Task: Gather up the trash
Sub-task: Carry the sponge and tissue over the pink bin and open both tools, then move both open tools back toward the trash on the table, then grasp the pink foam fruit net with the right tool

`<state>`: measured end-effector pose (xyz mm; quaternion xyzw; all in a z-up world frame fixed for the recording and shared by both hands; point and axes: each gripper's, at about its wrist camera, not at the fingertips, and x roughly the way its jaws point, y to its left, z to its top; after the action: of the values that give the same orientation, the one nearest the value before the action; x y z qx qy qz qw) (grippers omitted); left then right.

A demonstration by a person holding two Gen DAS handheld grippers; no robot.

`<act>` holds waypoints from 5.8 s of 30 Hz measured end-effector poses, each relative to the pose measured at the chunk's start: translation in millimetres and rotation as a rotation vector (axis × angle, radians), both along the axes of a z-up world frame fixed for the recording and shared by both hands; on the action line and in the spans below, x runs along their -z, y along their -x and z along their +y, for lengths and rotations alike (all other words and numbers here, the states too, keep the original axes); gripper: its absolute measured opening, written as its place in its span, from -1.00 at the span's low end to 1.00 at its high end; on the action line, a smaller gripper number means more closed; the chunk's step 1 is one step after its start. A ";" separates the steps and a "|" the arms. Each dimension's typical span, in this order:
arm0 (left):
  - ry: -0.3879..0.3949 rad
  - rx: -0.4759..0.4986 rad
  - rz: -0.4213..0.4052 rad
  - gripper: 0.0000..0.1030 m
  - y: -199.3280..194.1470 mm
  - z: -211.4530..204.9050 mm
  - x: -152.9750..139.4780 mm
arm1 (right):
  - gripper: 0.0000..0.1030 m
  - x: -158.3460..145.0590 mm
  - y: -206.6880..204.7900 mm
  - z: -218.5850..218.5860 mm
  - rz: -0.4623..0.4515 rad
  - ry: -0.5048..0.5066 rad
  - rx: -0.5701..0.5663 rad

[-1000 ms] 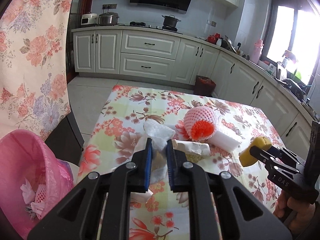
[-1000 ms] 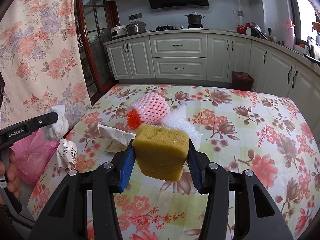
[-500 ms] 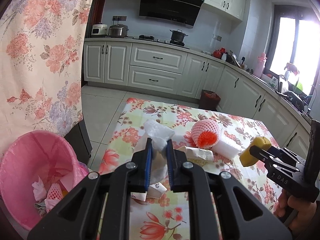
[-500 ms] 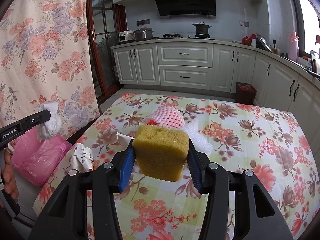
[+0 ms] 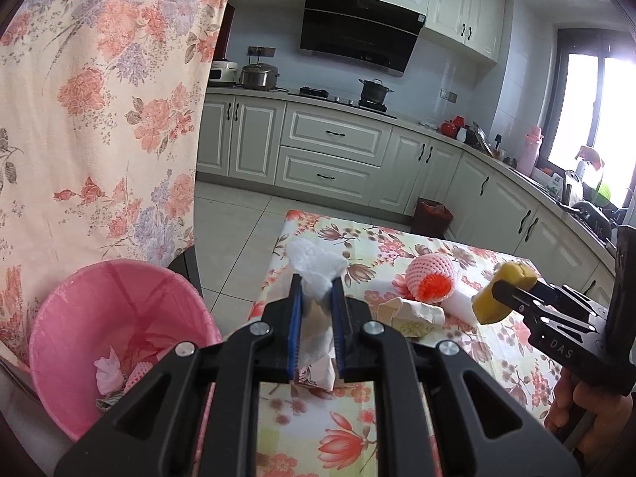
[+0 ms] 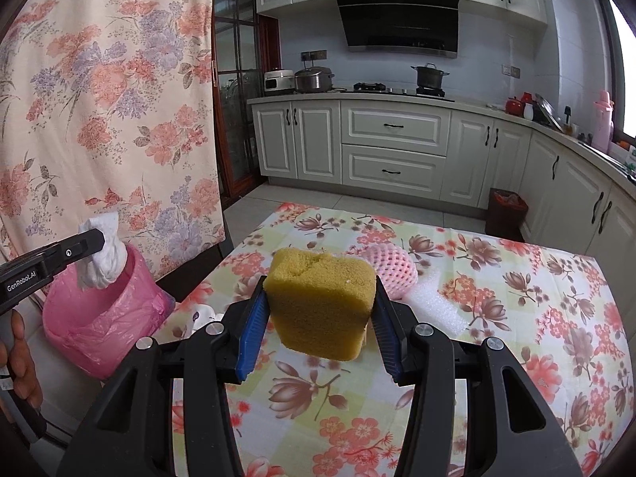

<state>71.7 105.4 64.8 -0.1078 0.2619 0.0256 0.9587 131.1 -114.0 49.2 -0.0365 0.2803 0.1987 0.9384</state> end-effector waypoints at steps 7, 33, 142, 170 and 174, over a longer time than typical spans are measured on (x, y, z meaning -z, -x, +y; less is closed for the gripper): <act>0.005 -0.049 -0.013 -0.74 19.3 26.6 -1.2 | -0.09 -6.5 4.9 31.8 -0.008 0.004 -0.048; 0.029 -0.262 -0.011 -0.74 73.1 140.8 8.5 | -0.09 -18.1 14.4 172.5 -0.023 0.013 -0.269; -0.035 0.028 0.075 0.07 -29.5 -45.8 18.8 | 0.42 49.8 -43.6 -94.5 0.058 -0.007 0.125; -0.007 0.050 0.169 0.07 -80.1 -42.1 64.3 | 0.54 70.7 -143.9 -23.4 0.113 0.084 0.055; -0.002 0.056 0.182 0.09 -81.1 -43.5 71.6 | 0.54 79.4 -155.2 -16.0 0.144 0.094 0.041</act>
<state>152.7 61.9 -6.8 -0.0969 0.3508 0.0088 0.9314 286.3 -130.0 -30.3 -0.0603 0.3568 0.1682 0.9169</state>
